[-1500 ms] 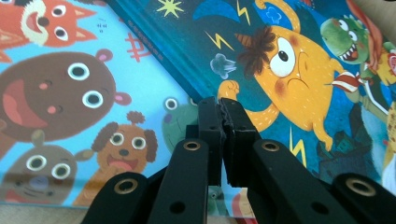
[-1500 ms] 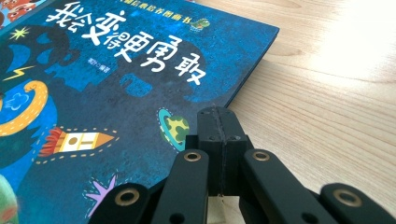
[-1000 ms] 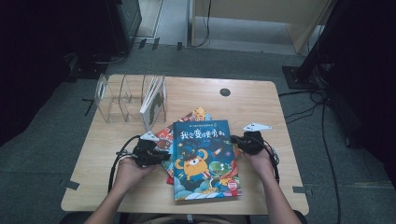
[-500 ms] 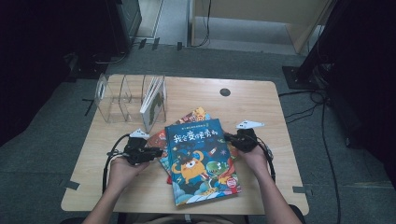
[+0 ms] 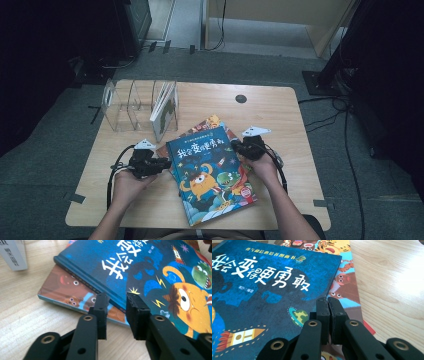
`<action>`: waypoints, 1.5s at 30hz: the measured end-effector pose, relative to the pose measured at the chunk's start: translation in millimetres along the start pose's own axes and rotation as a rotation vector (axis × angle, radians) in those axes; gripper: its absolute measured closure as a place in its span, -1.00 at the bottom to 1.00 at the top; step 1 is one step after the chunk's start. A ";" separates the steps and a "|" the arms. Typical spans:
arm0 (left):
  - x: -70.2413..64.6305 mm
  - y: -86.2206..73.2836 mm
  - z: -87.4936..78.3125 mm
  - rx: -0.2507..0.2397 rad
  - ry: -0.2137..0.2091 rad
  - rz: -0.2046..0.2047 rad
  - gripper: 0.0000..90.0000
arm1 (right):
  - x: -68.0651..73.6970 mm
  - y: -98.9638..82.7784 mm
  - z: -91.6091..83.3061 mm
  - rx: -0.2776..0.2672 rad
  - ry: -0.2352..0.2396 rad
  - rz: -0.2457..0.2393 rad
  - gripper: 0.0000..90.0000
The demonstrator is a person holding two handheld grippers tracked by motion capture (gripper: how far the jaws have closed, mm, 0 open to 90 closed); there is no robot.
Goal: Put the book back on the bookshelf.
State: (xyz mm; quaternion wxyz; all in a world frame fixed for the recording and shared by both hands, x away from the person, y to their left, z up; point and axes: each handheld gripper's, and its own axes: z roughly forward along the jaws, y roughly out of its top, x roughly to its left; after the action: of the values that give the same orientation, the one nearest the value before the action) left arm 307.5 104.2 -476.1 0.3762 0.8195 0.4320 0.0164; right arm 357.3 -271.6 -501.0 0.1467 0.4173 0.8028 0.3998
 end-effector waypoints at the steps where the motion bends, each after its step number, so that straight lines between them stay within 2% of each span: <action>1: -0.5 -0.9 -0.2 0.000 -0.008 -0.005 0.65 | 0.1 1.0 1.0 0.000 0.004 -0.002 0.96; 7: -10.4 -8.2 -1.1 0.004 -0.010 0.011 0.74 | 0.0 6.8 6.8 0.010 0.014 0.005 1.00; 11: -15.6 -11.0 -1.5 0.007 0.009 -0.005 0.82 | 0.8 9.0 9.6 0.013 0.021 0.008 1.00; 13: -16.3 -12.8 -1.5 0.017 0.001 -0.003 0.91 | 1.9 10.8 11.5 0.015 0.023 0.005 1.00; 17: -21.6 -17.2 1.4 0.033 0.006 0.015 0.92 | 4.1 14.4 15.4 0.021 0.030 0.004 1.00; 20: -22.9 -19.9 1.1 0.033 0.011 0.011 0.93 | 4.7 15.4 16.4 0.022 0.029 0.002 1.00; 24: -26.8 -26.7 0.6 0.059 0.015 0.022 0.93 | 4.5 16.8 17.7 0.024 0.027 0.001 1.00; 26: -28.7 -29.7 0.4 0.050 0.017 0.016 0.93 | 4.6 17.0 17.9 0.025 0.027 0.001 1.00; 27: -29.9 -32.2 0.1 0.043 0.012 -0.004 0.92 | 4.5 17.2 17.9 0.026 0.027 0.000 1.00; 29: -31.6 -34.2 0.8 0.026 0.017 -0.012 0.94 | 4.4 17.1 17.9 0.025 0.028 0.001 1.00; 33: -34.0 -34.6 1.1 0.024 0.026 -0.001 0.99 | 4.2 17.1 18.0 0.025 0.030 0.003 1.00; 37: -33.2 -34.4 3.3 0.019 -0.005 -0.029 0.99 | 4.6 18.0 18.7 0.025 0.008 -0.002 1.00; 40: -36.3 -33.6 6.3 0.008 0.002 -0.019 0.99 | 3.1 21.4 20.6 0.034 -0.011 0.001 1.00; 43: -40.4 -31.3 10.5 0.002 0.008 -0.013 0.99 | 0.3 27.3 25.6 0.041 -0.036 0.031 1.00; 45: -42.4 -28.7 12.2 0.003 0.015 -0.005 0.99 | -4.7 30.1 28.5 0.038 -0.033 0.047 1.00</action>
State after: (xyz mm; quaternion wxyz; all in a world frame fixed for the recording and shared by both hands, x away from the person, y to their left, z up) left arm 265.2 76.2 -490.3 0.3716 0.8190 0.4367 0.0208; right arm 393.0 -250.5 -496.6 0.1426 0.4455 0.7976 0.3809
